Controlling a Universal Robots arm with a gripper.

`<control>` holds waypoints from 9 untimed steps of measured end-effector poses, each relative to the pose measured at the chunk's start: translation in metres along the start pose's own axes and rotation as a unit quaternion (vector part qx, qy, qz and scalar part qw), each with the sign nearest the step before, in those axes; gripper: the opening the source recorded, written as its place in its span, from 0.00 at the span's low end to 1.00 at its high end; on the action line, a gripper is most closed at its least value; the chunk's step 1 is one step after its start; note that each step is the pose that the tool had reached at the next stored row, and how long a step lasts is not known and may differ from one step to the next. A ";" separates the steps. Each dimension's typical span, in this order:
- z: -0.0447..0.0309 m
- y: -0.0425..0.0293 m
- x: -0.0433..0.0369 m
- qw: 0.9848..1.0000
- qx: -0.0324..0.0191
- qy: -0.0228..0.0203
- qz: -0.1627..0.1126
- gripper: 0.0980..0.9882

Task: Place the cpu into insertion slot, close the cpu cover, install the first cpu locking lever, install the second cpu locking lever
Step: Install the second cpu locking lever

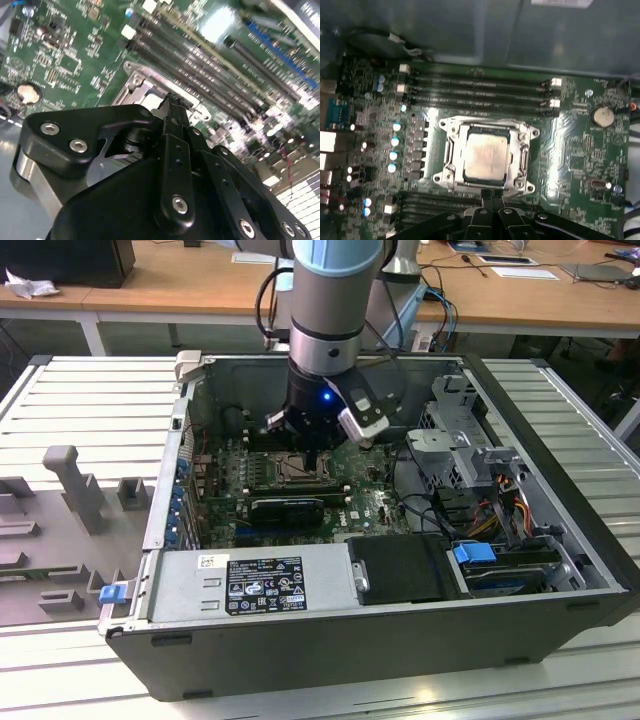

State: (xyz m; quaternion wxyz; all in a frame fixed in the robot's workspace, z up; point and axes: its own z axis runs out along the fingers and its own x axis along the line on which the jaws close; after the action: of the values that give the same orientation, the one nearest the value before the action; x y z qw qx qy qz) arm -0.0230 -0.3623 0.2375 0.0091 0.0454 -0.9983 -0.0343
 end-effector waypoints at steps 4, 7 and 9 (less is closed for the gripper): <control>0.0016 -0.0043 0.0079 1.000 -0.005 0.000 0.000 0.01; 0.0033 -0.0069 0.0176 1.000 -0.008 -0.001 0.000 0.01; 0.0078 -0.0073 0.0187 1.000 -0.010 -0.001 0.000 0.01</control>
State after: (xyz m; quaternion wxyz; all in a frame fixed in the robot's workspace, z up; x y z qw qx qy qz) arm -0.0412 -0.3707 0.2295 0.0086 0.0458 -0.9979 -0.0441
